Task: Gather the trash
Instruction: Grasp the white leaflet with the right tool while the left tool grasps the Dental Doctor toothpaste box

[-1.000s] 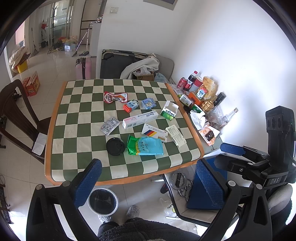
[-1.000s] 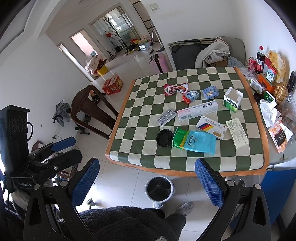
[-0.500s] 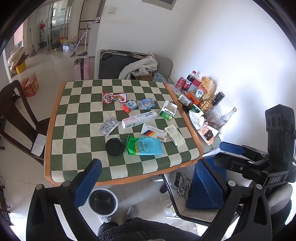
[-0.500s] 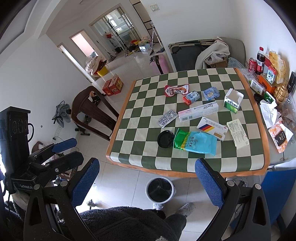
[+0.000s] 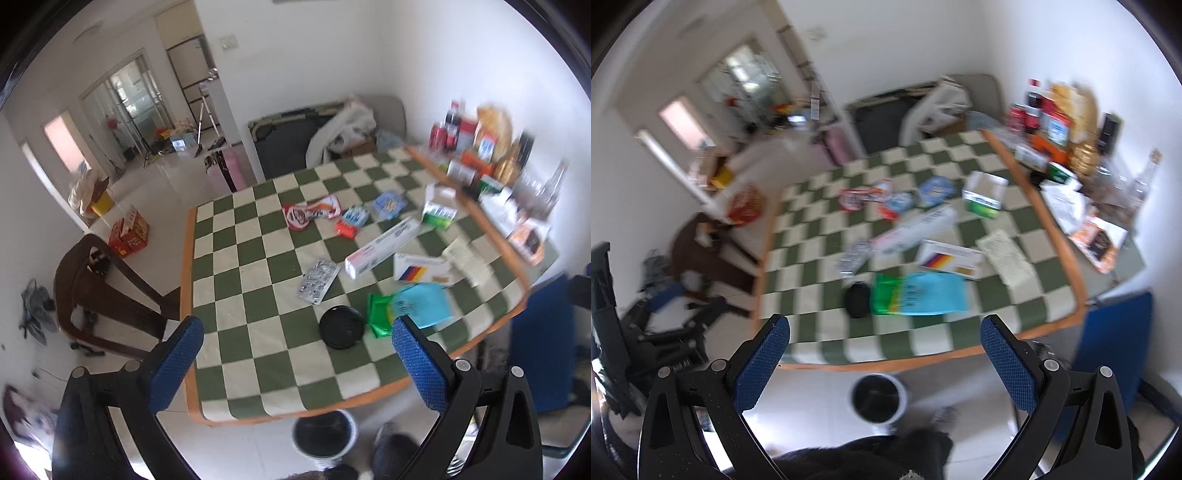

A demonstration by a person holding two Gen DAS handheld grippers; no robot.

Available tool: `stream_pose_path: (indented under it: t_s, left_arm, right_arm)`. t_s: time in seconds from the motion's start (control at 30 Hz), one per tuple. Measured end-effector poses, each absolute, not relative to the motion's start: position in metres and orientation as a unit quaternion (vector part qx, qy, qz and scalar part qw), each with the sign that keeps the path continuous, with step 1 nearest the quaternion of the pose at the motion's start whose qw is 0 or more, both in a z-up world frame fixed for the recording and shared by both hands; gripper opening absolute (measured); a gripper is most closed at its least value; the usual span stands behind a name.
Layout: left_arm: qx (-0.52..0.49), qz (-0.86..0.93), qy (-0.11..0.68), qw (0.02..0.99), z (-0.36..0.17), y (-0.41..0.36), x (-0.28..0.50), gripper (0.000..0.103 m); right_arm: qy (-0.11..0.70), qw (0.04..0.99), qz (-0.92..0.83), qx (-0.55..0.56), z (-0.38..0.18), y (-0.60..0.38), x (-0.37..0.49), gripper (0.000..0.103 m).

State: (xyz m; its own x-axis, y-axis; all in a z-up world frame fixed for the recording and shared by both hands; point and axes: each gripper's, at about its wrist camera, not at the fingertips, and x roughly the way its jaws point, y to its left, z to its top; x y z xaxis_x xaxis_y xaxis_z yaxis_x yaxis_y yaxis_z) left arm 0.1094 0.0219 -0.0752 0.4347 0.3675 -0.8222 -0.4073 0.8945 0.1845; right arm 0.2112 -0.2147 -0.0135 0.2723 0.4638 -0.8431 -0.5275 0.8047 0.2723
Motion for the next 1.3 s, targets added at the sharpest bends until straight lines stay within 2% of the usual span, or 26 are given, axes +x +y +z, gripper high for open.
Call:
stream_pose_path:
  t_s: [0.23,0.4,0.53,0.73,0.8,0.87,0.93,1.03,1.1,1.23,1.3]
  left_arm:
    - [0.055,0.204,0.545,0.811,-0.157,0.025,0.209,0.103]
    - [0.097,0.159,0.608,0.771,-0.216,0.026,0.293,0.102]
    - [0.124,0.105,0.658,0.735,-0.272,0.025,0.361,0.089]
    - [0.178,0.057,0.703,0.686,-0.338,0.023,0.412,0.088]
    - [0.184,0.05,0.711,0.677,-0.351,0.022,0.42,0.083]
    - [0.171,0.035,0.722,0.669,-0.359,0.02,0.425,0.062]
    - [0.158,0.03,0.729,0.666,-0.362,0.019,0.426,0.05]
    - [0.126,0.046,0.731,0.669,-0.356,0.024,0.424,0.047]
    - [0.075,0.073,0.736,0.669,-0.351,0.035,0.423,0.043]
    - [-0.035,0.136,0.732,0.666,-0.342,0.061,0.408,0.043]
    - [-0.036,0.139,0.738,0.659,-0.349,0.063,0.403,0.044]
  right_arm:
    - [0.561,0.794,0.219,-0.082,-0.103,-0.208,0.281,0.103]
    - [0.598,0.775,0.185,-0.088,-0.183,-0.211,0.371,0.103]
    - [0.632,0.751,0.169,-0.095,-0.241,-0.212,0.432,0.101]
    - [0.679,0.706,0.16,-0.122,-0.325,-0.205,0.487,0.101]
    - [0.685,0.694,0.169,-0.142,-0.344,-0.198,0.493,0.101]
    - [0.69,0.681,0.175,-0.172,-0.36,-0.19,0.496,0.101]
    - [0.69,0.671,0.178,-0.204,-0.376,-0.18,0.5,0.101]
    - [0.693,0.66,0.179,-0.227,-0.393,-0.171,0.504,0.101]
    - [0.697,0.659,0.175,-0.219,-0.4,-0.169,0.508,0.091]
    - [0.712,0.679,0.127,-0.124,-0.4,-0.184,0.521,0.088]
    - [0.72,0.678,0.118,-0.09,-0.401,-0.186,0.522,0.088]
